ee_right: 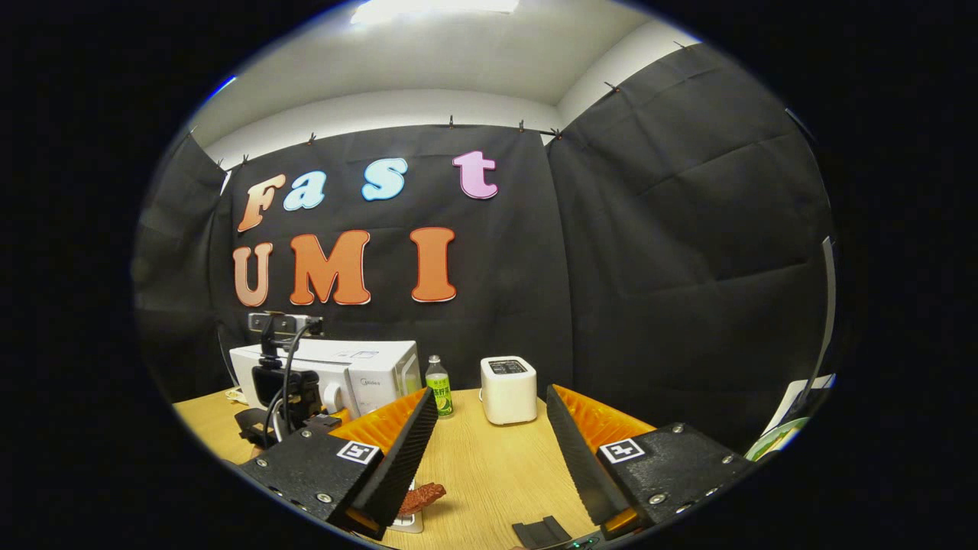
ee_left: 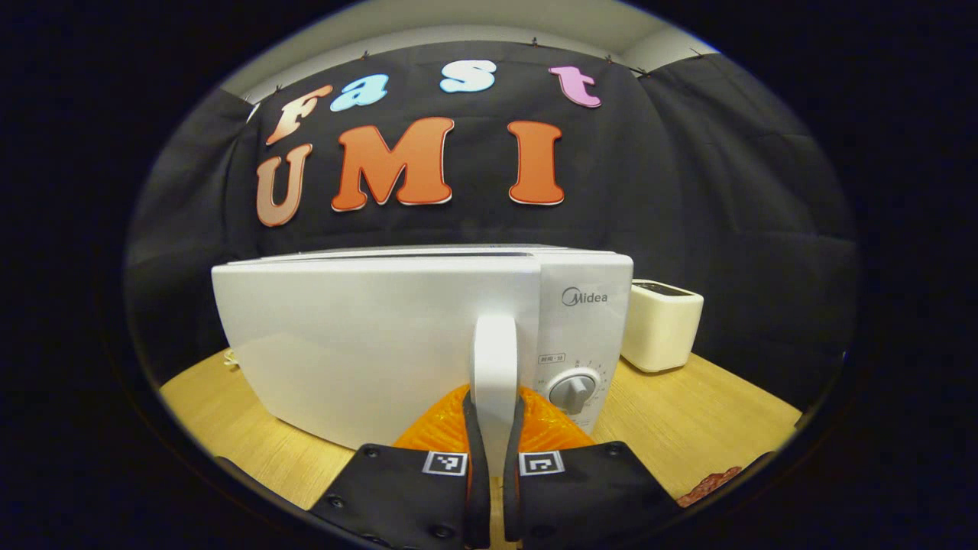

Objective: Open the microwave oven with the left hand, put the food in, and close the microwave oven.

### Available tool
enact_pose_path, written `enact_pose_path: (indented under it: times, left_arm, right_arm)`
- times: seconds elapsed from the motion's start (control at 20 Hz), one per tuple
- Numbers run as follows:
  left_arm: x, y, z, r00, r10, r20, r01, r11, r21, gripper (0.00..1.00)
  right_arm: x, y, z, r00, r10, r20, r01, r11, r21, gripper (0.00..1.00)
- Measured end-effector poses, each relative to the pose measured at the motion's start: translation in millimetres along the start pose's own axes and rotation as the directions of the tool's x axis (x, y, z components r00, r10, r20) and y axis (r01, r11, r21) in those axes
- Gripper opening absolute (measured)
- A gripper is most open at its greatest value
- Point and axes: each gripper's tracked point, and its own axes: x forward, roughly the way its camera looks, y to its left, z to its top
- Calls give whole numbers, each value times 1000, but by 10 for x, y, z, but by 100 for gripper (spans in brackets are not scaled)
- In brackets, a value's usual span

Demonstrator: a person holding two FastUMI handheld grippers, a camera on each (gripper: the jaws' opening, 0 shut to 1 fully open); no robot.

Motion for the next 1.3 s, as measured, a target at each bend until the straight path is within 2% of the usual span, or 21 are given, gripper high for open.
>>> enact_pose_path:
  times: [0.15, 0.3, 0.45, 0.5, 0.55, 0.6, 0.65, 0.9, 1.05, 1.2, 1.3]
  left_arm:
    - [-275, 24, -102, 998, -58, -12, 57, 997, -45, 10]
    - [-685, 161, -100, 995, -95, 32, 95, 995, 15, 11]
    - [-1062, 340, -161, 988, -150, 36, 150, 989, 5, 11]
    - [-1170, 422, -184, 987, -159, 34, 159, 987, 0, 11]
    - [-1284, 506, -197, 986, -162, 32, 162, 987, -2, 6]
    - [-1398, 596, -199, 986, -160, 37, 161, 987, -1, 11]
    - [-1507, 699, -214, 987, -156, 41, 156, 988, 3, 10]
    - [-2023, 1282, -295, 993, -93, 73, 92, 996, 17, 11]
    - [-2300, 1825, -334, 995, 8, 97, -11, 1000, 22, 11]
    - [-2522, 2470, -426, 985, 134, 111, -138, 990, 26, 12]
    - [-2565, 2682, -463, 987, 125, 105, -123, 992, -29, 12]
  right_arm:
    - [-4, 108, -44, 1000, 16, -25, -15, 1000, 27, 89]
    - [-23, 245, -129, 998, 38, -44, -37, 999, 18, 89]
    - [-18, 387, -226, 996, 50, -72, -50, 999, -1, 89]
    - [-14, 440, -263, 995, 57, -84, -58, 998, -4, 89]
    - [-3, 493, -297, 993, 63, -97, -64, 998, -4, 90]
    - [-5, 544, -341, 991, 70, -110, -71, 997, -6, 89]
    - [-1, 594, -376, 990, 76, -120, -78, 997, -13, 89]
    - [-22, 806, -583, 981, 86, -172, -99, 993, -70, 90]
    - [-29, 955, -720, 973, 102, -206, -121, 989, -83, 89]
    - [10, 1014, -905, 965, 98, -245, -127, 986, -107, 90]
    - [30, 1034, -1016, 958, 88, -274, -124, 985, -117, 90]
